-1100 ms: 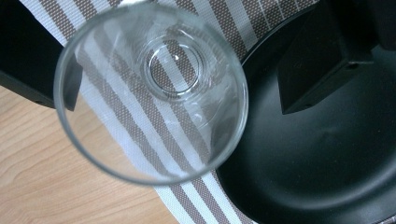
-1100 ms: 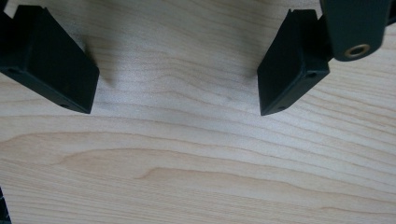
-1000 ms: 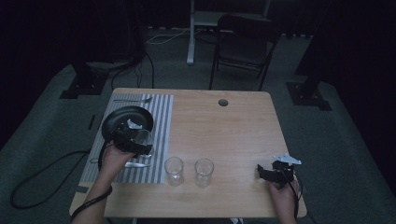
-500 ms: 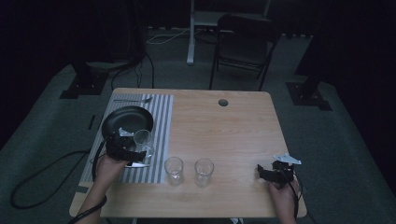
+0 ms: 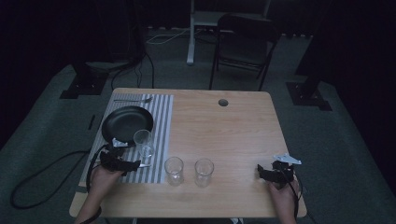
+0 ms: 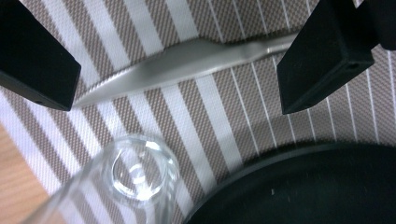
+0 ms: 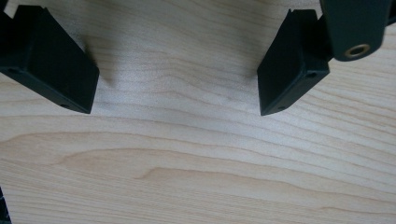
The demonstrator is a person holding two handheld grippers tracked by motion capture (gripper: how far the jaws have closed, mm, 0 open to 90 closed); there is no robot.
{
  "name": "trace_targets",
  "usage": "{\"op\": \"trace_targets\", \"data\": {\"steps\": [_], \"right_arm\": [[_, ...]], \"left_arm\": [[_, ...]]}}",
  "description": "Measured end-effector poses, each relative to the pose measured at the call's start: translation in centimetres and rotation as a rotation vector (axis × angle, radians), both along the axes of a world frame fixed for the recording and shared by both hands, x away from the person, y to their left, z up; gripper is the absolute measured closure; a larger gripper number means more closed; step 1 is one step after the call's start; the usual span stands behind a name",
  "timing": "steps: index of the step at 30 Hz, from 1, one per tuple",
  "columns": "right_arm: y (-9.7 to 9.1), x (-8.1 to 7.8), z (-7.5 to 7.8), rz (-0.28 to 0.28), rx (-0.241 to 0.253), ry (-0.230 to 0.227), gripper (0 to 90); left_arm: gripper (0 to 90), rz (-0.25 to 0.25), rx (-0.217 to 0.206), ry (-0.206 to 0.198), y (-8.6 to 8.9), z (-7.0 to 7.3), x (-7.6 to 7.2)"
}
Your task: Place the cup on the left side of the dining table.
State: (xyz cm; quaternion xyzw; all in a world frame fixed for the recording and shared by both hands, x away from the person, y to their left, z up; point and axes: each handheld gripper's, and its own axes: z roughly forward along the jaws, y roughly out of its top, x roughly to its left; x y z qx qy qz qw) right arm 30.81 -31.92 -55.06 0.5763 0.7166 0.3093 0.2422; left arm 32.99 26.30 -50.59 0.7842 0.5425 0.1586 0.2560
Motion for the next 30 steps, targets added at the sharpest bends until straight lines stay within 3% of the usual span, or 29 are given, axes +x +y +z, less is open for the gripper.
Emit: {"op": "trace_targets", "data": {"steps": [4, 12, 16, 21, 24, 30], "right_arm": [[0.0, 0.0, 0.0, 0.0, -0.001, 0.0, 12.3], [0.0, 0.0, 0.0, -0.001, 0.0, 0.001, 12.3], [0.0, 0.0, 0.0, -0.001, 0.0, 0.001, 12.3], [0.0, 0.0, 0.0, -0.001, 0.001, 0.001, 12.4], [0.0, -0.1, 0.0, -0.005, 0.002, 0.0, 13.0], [0.1, -0.1, 0.0, -0.006, 0.002, -0.001, 13.1]], "left_arm": [[0.1, 0.027, -0.019, -0.016, 0.8, -0.4, -0.7], [0.1, 0.056, -0.012, -0.031, 2.2, -1.7, -1.8], [0.1, 0.08, -0.004, -0.028, 3.0, -2.1, -2.3], [0.1, 0.096, -0.023, -0.016, 3.9, -2.8, -2.7], [0.1, 0.111, -0.01, -0.043, 4.2, -2.9, -3.1], [0.1, 0.119, -0.027, -0.056, 4.6, -3.1, -3.7]]}}
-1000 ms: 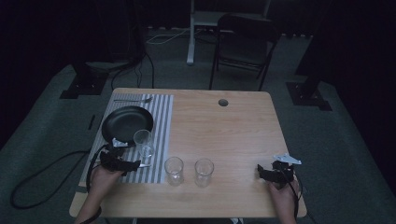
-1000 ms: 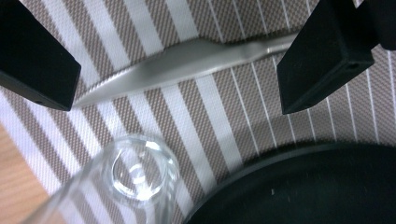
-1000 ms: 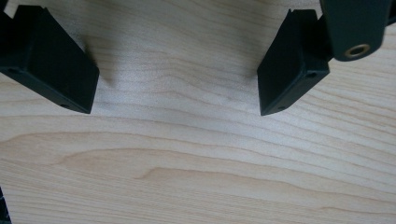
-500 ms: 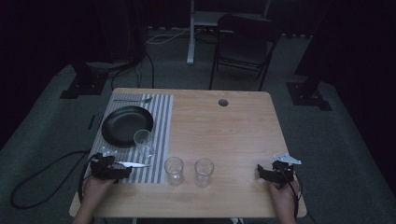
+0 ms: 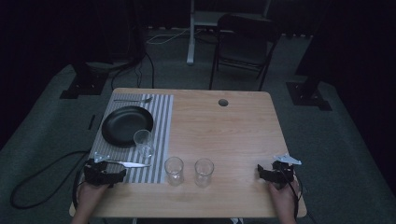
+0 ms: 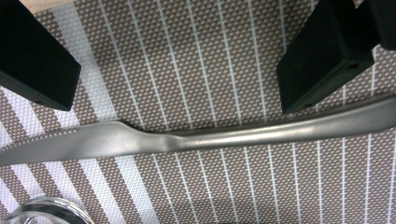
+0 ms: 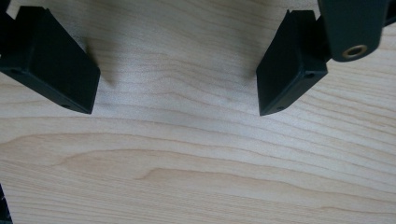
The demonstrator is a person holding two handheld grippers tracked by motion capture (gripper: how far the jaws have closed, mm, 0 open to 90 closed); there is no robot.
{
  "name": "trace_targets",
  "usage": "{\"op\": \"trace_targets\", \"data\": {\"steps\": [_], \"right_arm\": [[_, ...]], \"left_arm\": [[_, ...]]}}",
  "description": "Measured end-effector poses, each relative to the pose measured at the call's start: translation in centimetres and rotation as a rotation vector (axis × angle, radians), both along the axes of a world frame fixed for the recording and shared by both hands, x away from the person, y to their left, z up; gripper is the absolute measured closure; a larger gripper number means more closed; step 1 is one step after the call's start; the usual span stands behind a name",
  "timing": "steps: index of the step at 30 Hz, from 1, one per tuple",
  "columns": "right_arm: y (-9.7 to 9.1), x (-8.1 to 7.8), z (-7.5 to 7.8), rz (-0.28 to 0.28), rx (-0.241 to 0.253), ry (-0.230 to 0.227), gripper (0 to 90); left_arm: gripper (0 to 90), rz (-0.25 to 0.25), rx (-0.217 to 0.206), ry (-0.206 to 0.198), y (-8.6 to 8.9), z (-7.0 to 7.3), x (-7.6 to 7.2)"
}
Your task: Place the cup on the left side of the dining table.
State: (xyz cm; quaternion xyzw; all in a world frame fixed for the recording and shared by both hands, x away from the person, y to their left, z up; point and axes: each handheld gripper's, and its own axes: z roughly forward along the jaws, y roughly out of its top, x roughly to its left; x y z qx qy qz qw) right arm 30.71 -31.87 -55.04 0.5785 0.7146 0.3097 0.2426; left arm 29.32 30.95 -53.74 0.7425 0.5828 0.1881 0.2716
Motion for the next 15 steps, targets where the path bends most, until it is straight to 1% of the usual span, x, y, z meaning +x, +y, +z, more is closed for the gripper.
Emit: {"op": "trace_targets", "data": {"steps": [2, 3, 4, 8, 9, 11, 12, 15], "right_arm": [[0.0, 0.0, 0.0, 0.0, 0.0, 0.0, 13.1], [0.0, 0.0, 0.0, 0.0, 0.0, 0.0, 13.1], [0.0, 0.0, 0.0, 0.0, 0.0, 0.0, 13.1], [0.0, 0.0, 0.0, 0.0, 0.0, 0.0, 13.0], [0.0, 0.0, 0.0, 0.0, 0.0, 0.0, 13.1], [0.0, 0.0, 0.0, 0.0, 0.0, 0.0, 13.1], [0.0, 0.0, 0.0, 0.0, 0.0, 0.0, 13.0], [0.0, 0.0, 0.0, 0.0, 0.0, 0.0, 13.0]], "left_arm": [[0.1, 0.011, 0.007, -0.016, 0.2, -0.1, -0.4], [0.1, 0.019, 0.018, -0.016, 0.3, -0.2, -0.5], [0.1, 0.019, 0.011, -0.02, 0.5, -0.2, -0.6], [0.1, 0.038, 0.023, -0.036, 0.9, -0.4, -1.1], [0.1, 0.034, 0.019, -0.044, 1.0, -0.4, -1.2], [0.1, 0.04, 0.023, -0.057, 0.9, -0.5, -1.4], [0.1, 0.041, 0.032, -0.065, 0.8, -0.6, -1.4], [0.0, 0.055, 0.027, -0.09, 0.7, -0.9, -1.6]]}}
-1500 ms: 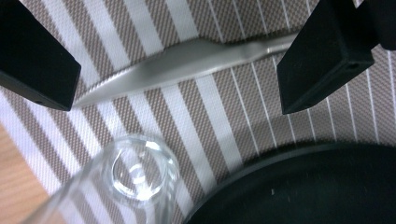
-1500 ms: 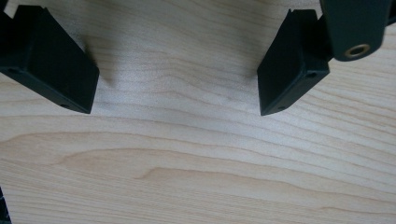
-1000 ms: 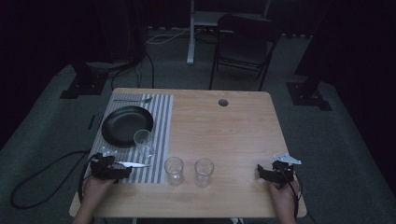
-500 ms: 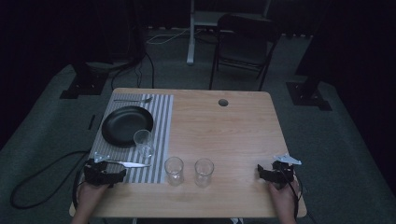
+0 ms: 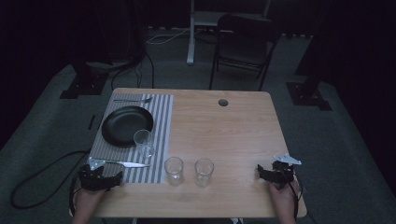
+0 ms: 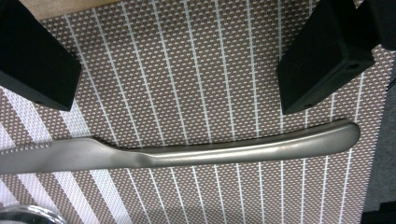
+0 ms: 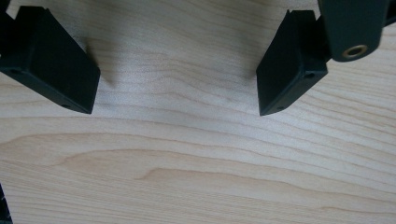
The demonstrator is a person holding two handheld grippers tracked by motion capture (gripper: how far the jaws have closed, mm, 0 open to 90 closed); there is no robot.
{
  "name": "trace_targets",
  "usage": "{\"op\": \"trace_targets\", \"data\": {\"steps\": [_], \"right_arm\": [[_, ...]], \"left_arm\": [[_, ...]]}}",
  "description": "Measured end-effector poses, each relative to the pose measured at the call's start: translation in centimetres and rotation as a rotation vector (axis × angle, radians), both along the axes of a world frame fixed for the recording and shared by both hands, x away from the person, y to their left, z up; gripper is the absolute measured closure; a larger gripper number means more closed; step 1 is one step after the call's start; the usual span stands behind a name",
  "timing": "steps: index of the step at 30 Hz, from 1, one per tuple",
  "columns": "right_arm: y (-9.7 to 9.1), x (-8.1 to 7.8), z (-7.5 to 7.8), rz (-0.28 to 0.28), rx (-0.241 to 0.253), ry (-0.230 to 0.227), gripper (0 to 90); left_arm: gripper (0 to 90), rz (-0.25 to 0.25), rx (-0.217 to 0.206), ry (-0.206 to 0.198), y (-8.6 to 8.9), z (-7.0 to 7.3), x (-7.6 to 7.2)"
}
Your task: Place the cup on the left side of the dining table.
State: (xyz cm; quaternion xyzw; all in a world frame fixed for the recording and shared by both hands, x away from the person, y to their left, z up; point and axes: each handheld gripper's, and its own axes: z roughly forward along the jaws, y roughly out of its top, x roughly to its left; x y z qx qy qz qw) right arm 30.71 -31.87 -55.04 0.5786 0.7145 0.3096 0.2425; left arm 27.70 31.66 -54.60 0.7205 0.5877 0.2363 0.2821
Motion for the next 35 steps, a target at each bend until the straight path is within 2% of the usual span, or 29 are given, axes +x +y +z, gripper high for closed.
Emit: {"op": "trace_targets", "data": {"steps": [6, 35], "right_arm": [[0.0, 0.0, 0.0, 0.0, 0.0, 0.0, 13.0], [0.0, 0.07, 0.0, -0.008, -0.001, 0.004, 11.6]], "left_arm": [[0.1, 0.035, -0.001, -0.004, -0.31, -0.04, -0.05], [0.1, 0.041, 0.001, -0.003, -0.4, -0.05, -0.05]]}}
